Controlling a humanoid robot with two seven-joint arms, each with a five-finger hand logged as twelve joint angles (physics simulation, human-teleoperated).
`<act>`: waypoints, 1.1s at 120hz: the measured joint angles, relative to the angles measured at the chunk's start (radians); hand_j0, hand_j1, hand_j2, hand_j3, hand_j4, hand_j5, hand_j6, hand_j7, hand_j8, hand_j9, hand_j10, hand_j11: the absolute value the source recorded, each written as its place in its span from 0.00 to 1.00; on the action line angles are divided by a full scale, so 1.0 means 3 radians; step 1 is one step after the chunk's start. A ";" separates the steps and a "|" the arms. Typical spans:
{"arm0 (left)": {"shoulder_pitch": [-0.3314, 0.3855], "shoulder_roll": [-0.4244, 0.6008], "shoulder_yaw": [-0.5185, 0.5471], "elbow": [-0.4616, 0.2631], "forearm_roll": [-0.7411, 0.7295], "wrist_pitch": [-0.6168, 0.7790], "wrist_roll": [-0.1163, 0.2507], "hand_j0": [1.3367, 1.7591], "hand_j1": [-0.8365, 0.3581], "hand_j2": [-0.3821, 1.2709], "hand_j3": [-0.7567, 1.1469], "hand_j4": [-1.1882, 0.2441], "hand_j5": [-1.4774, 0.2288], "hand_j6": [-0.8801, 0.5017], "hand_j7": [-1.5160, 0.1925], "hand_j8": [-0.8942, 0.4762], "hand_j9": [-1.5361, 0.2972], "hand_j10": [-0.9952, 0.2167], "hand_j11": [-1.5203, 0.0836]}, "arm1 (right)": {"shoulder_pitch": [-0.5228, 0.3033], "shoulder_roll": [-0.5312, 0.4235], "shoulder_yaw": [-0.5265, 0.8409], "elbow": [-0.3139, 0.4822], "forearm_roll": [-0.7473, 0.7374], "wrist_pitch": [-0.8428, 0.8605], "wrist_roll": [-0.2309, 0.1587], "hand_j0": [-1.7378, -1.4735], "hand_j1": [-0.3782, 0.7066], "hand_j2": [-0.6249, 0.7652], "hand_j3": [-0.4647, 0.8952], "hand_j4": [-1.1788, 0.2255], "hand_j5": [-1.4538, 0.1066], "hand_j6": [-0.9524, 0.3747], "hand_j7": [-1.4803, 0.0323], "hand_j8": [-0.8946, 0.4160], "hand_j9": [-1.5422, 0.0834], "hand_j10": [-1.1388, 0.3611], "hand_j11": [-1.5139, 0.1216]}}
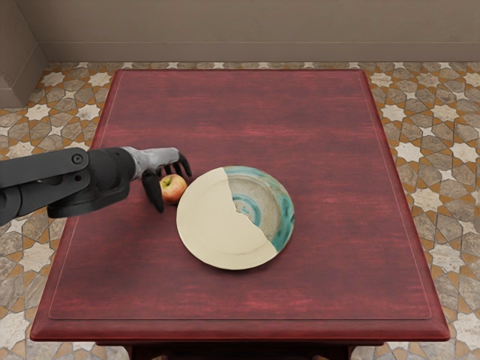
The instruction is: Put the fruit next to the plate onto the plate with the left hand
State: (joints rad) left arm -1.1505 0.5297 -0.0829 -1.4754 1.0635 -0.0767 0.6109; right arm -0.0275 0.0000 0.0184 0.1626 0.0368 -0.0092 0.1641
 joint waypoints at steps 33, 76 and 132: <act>0.0020 -0.0100 0.0000 0.0057 0.0010 0.0007 0.0000 0.76 0.55 0.29 0.40 0.52 0.51 0.33 0.56 0.35 0.53 0.45 0.59 | 0.0000 0.0000 -0.0004 0.0000 0.0000 0.0000 0.0000 0.30 0.05 0.45 0.34 0.82 0.91 0.70 0.96 0.67 0.93 0.74 0.91; 0.0065 -0.0099 -0.0007 0.0126 0.0002 0.0043 -0.0001 0.74 0.50 0.33 0.40 0.41 0.37 0.34 0.40 0.37 0.38 0.32 0.42 | -0.0004 0.0000 -0.0008 -0.0001 0.0000 0.0000 0.0000 0.30 0.05 0.45 0.34 0.82 0.91 0.70 0.96 0.67 0.93 0.74 0.91; -0.0046 0.0040 -0.0008 0.0108 -0.0055 0.0127 -0.0002 0.75 0.41 0.59 0.40 0.27 0.20 0.40 0.24 0.39 0.23 0.16 0.25 | -0.0006 0.0000 -0.0015 -0.0001 0.0000 0.0000 -0.0003 0.30 0.05 0.45 0.34 0.82 0.91 0.70 0.96 0.67 0.93 0.74 0.91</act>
State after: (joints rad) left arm -1.1642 0.5418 -0.0854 -1.4430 1.0469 -0.0385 0.6103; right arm -0.0291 0.0000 0.0140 0.1622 0.0367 -0.0092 0.1633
